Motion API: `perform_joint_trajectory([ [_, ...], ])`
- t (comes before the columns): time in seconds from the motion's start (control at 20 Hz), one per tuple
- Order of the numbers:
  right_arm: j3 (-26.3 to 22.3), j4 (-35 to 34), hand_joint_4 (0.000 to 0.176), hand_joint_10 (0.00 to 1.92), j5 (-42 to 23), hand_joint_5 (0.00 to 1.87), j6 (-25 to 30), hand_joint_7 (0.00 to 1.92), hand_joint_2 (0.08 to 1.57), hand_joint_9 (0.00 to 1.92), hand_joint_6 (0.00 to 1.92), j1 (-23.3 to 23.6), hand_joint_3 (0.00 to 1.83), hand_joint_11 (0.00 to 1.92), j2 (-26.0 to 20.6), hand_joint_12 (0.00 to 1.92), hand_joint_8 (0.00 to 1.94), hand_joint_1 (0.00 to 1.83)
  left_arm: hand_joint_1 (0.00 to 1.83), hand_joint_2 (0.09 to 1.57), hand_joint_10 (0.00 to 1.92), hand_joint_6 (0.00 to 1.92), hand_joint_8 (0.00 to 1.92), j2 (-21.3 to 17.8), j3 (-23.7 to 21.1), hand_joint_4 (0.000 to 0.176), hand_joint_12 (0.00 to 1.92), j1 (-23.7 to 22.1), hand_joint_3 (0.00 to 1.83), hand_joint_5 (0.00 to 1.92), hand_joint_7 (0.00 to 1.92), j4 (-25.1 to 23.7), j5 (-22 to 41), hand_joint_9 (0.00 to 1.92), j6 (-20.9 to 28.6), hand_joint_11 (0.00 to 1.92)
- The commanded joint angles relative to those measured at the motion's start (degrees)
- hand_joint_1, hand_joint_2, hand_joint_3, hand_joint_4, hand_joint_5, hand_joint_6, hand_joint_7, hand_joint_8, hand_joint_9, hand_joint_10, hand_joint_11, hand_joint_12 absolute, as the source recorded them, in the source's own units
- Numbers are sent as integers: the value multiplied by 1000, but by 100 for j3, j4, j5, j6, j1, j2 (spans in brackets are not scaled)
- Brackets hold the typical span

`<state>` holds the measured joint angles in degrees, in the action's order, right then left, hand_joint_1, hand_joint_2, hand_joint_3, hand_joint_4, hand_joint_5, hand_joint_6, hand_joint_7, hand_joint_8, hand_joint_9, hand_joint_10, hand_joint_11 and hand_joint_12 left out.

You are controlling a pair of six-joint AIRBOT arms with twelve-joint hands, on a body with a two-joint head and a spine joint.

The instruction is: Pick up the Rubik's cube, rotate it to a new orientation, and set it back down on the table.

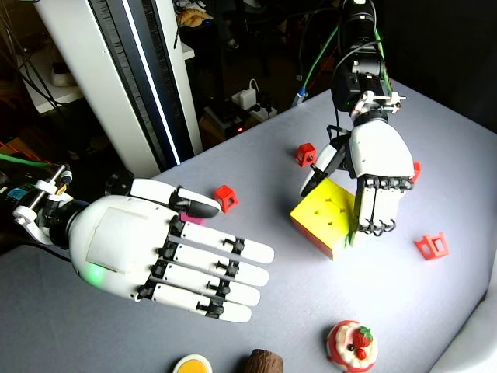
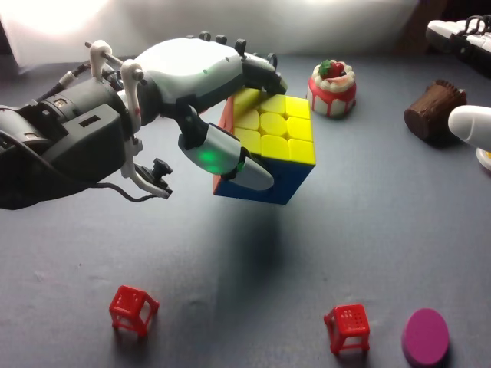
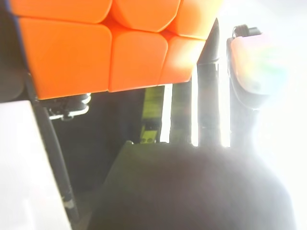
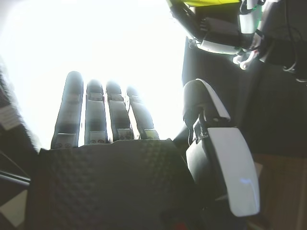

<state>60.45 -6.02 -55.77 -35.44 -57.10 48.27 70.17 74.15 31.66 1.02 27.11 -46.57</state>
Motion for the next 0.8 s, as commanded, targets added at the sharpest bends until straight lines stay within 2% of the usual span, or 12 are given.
perform_joint_trajectory([
  [0.0, 59, -25, 0, 20, -805, 0, 34, 0, 1443, 44, 0, 31, 14, 34, 26, 19, 0, 0, 1262, 1109, 1921, 1921, 1921, -44, -9, 0, 1921, -87, 217, 981, 1106, 21, 984, 1202, 76, 1284],
  [0.05, 98, -8, 0, 56, -832, 0, 34, 0, 1444, 52, 0, 31, 0, 6, 59, 287, 26, 0, 1158, 859, 1921, 1844, 1921, -65, -35, 0, 1921, -87, 965, 761, 878, -7, 1044, 1115, 92, 1217],
  [0.1, 148, 10, 0, 21, -865, 0, 34, 0, 1436, 14, 0, 31, 0, 0, 105, 137, 4, 0, 1107, 863, 1921, 1853, 1921, -94, -62, 0, 1921, -85, 1046, 660, 793, -55, 1124, 989, 133, 1111],
  [0.2, 255, 28, 0, 27, -939, 0, 34, 0, 1429, 36, 0, 31, 0, 0, 193, 249, 0, 0, 1152, 726, 1921, 1901, 1921, -150, -105, 0, 1921, -71, 1301, 741, 901, -151, 1308, 1147, 256, 1238],
  [0.25, 324, 39, 0, 19, -978, 0, 34, 0, 1401, 20, 0, 30, 0, 0, 254, 113, 0, 7, 1344, 629, 1908, 1917, 1819, -185, -138, 0, 1921, -59, 1388, 764, 927, -186, 1404, 993, 296, 1207],
  [0.3, 432, 73, 0, 27, -1032, 0, 34, 0, 1349, 37, 0, 29, 0, 0, 348, 84, 0, 101, 1381, 605, 1746, 1920, 1726, -232, -188, 0, 1917, -47, 1349, 757, 927, -243, 1549, 993, 345, 1125],
  [0.4, 610, 112, 0, 3, -1103, 0, 34, 0, 1345, 2, 0, 29, 0, 0, 515, 2, 0, 41, 1365, 671, 1874, 1872, 1790, -298, -262, 0, 1921, -46, 1280, 749, 838, -342, 1745, 900, 413, 1031],
  [0.45, 741, 125, 0, 0, -1136, 0, 34, 0, 1363, 0, 0, 29, 0, 0, 644, 0, 0, 39, 1208, 703, 1912, 1911, 1773, -342, -317, 0, 1921, -46, 1273, 738, 906, -407, 1888, 1034, 452, 1023],
  [0.55, 899, 138, 0, 0, -1166, 0, 34, 0, 1399, 0, 0, 35, 11, 22, 805, 13, 0, 1, 1174, 663, 1921, 1921, 1897, -397, -386, 0, 1921, -59, 1403, 784, 969, -517, 2071, 1220, 500, 1260],
  [0.6, 945, 138, 0, 7, -1174, 1, 34, 0, 1393, 16, 0, 41, 8, 11, 847, 10, 0, 0, 1400, 666, 1921, 1921, 1916, -414, -413, 0, 1921, -62, 1085, 941, 1164, -545, 2138, 1312, 510, 1362],
  [0.65, 1001, 138, 0, 8, -1184, 1, 34, 0, 1392, 19, 1, 52, 7, 9, 910, 10, 0, 0, 1454, 696, 1921, 1921, 1920, -436, -443, 0, 1921, -61, 950, 979, 1211, -574, 2236, 1337, 526, 1388],
  [0.75, 1121, 181, 0, 8, -1200, 1, 34, 0, 1392, 19, 1, 78, 7, 9, 1043, 10, 0, 0, 1454, 696, 1921, 1921, 1920, -483, -504, 0, 1921, -58, 950, 979, 1211, -686, 2432, 1337, 594, 1388],
])
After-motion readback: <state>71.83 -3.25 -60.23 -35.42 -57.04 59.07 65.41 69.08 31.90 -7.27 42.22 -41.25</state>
